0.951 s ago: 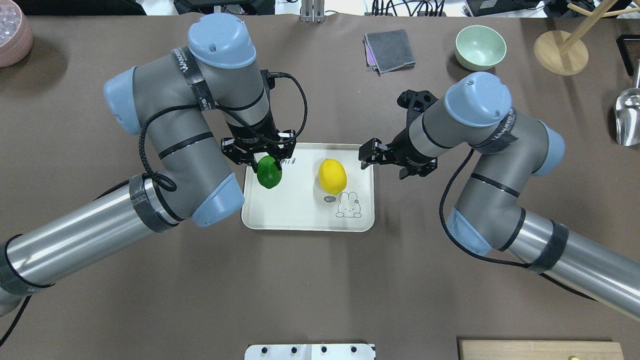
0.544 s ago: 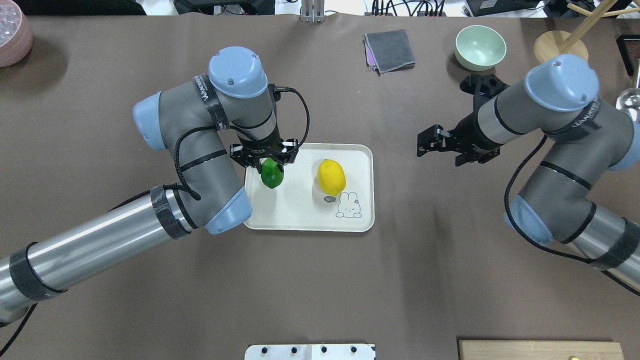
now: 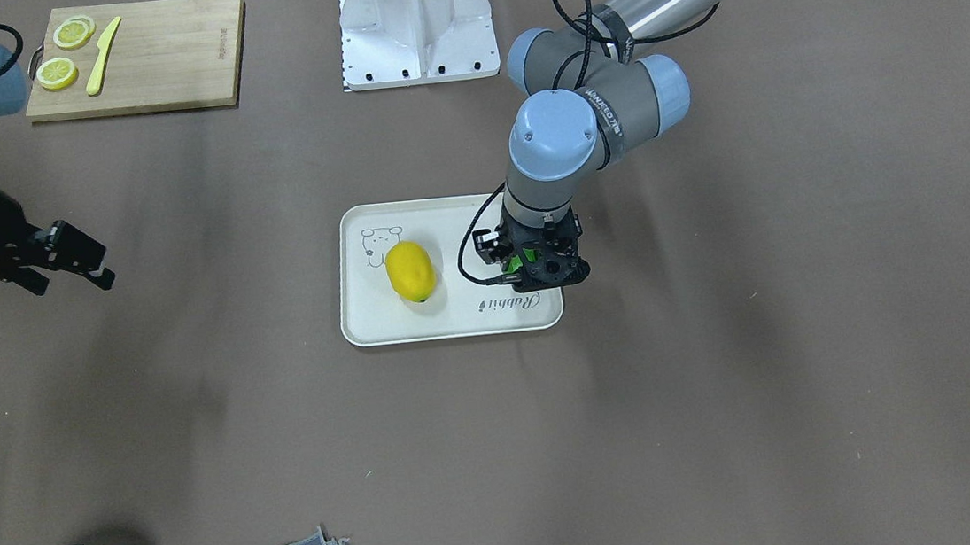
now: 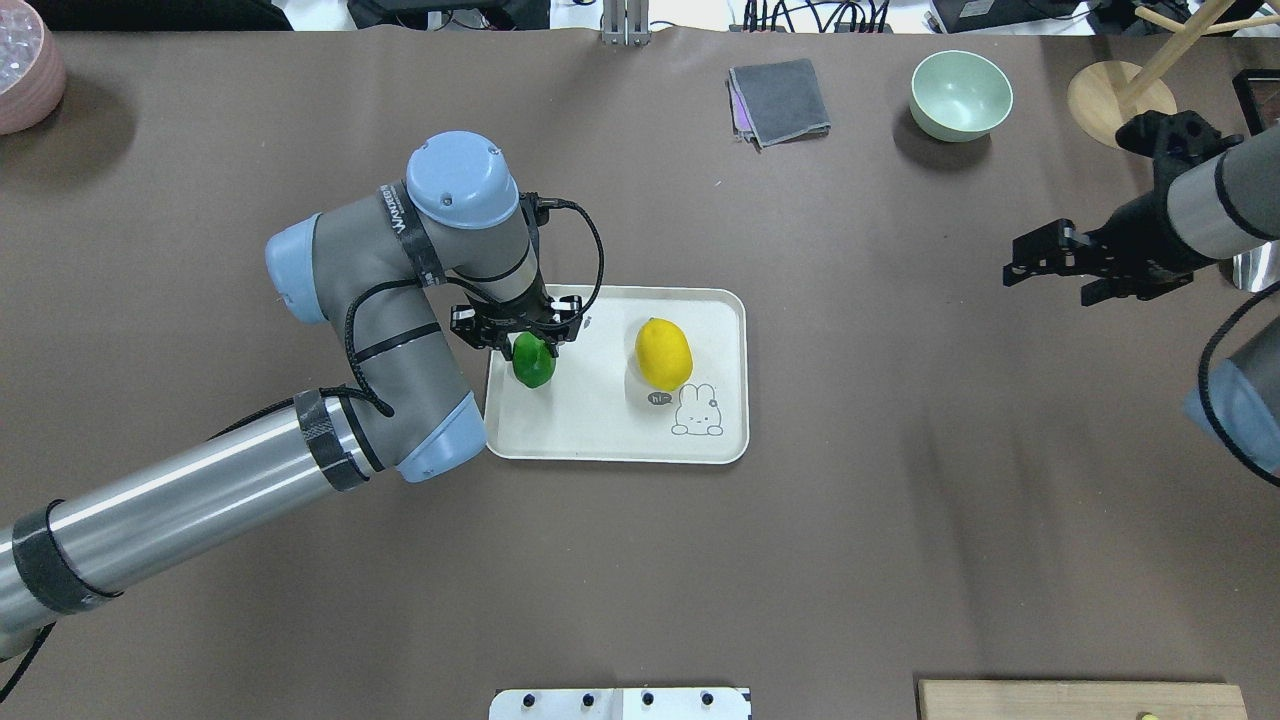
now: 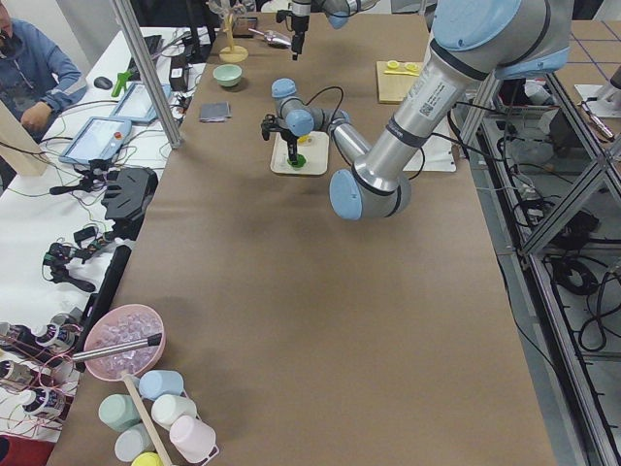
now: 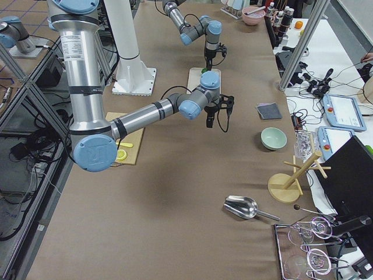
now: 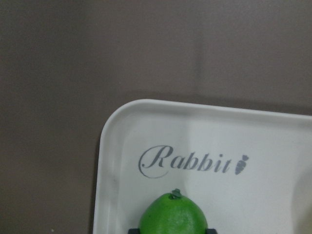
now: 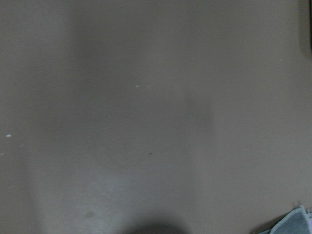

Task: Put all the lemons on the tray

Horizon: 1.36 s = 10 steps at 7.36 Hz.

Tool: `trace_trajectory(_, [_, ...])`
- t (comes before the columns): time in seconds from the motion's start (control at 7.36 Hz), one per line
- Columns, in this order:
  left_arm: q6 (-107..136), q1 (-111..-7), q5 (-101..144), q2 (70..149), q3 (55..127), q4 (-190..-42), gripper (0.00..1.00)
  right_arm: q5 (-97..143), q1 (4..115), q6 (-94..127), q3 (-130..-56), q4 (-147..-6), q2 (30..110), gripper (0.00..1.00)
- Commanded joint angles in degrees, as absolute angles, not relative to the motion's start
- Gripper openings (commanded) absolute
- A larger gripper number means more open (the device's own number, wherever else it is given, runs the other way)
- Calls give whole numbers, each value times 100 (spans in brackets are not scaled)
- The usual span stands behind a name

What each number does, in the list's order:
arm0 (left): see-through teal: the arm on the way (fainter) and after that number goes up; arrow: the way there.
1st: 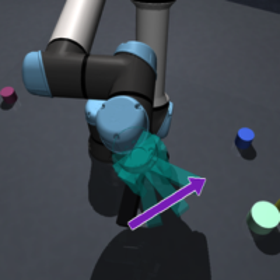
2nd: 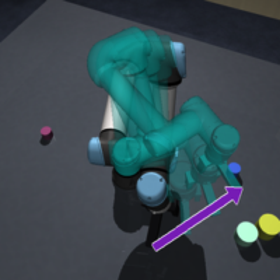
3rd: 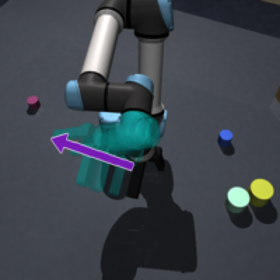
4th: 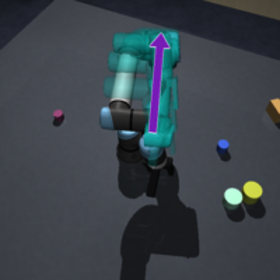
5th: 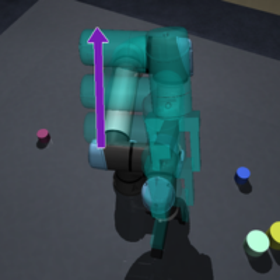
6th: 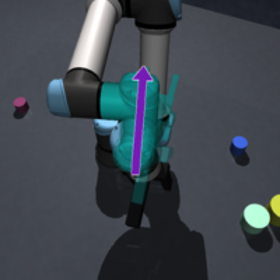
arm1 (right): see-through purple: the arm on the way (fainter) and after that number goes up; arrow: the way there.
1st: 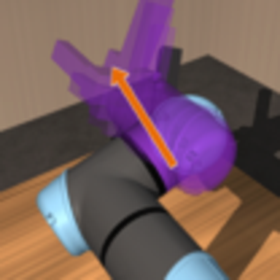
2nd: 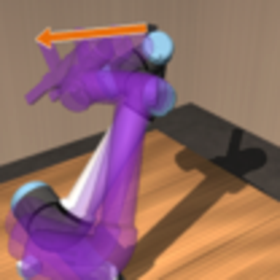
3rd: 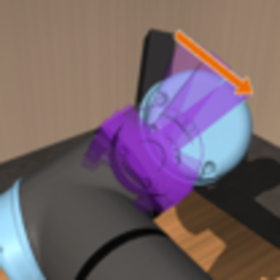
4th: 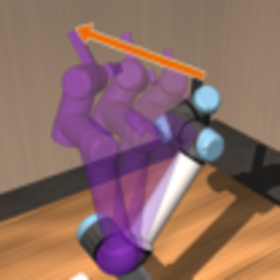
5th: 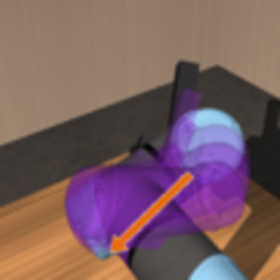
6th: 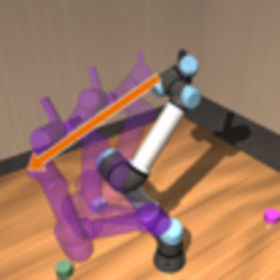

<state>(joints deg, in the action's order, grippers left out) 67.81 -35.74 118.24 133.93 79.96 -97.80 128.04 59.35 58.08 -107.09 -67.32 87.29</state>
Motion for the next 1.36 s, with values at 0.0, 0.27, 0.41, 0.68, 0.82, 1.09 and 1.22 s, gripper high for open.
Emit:
trace_trajectory(0.0, [6785, -3908, 12222, 13394, 8181, -9591, 98, 12850, 6773, 3982, -10950, -6732, 9717, 100])
trace_trajectory(0.27, [6236, -4593, 12864, 13342, 8900, -8584, 98, 12867, 7667, 2295, -10951, -7543, 9871, 100])
trace_trajectory(0.41, [5605, -4805, 12928, 13116, 9434, -7899, 98, 12867, 8238, 1102, -10951, -8333, 9766, 100])
trace_trajectory(0.68, [4313, -5306, 12903, 12353, 10245, -7244, 98, 12841, 8736, 589, -10725, -8745, 9913, 100])
trace_trajectory(0.82, [3767, -5509, 12902, 11992, 10335, -7234, 98, 12841, 8815, 606, -10366, -8702, 9949, 100])
trace_trajectory(1.09, [2949, -5825, 12920, 11053, 10791, -7225, 98, 13069, 8991, 642, -9967, -8684, 9879, 100])
trace_trajectory(1.22, [2588, -6149, 12972, 10796, 10863, -7172, 98, 13095, 9026, 642, -10010, -8666, 9853, 100])
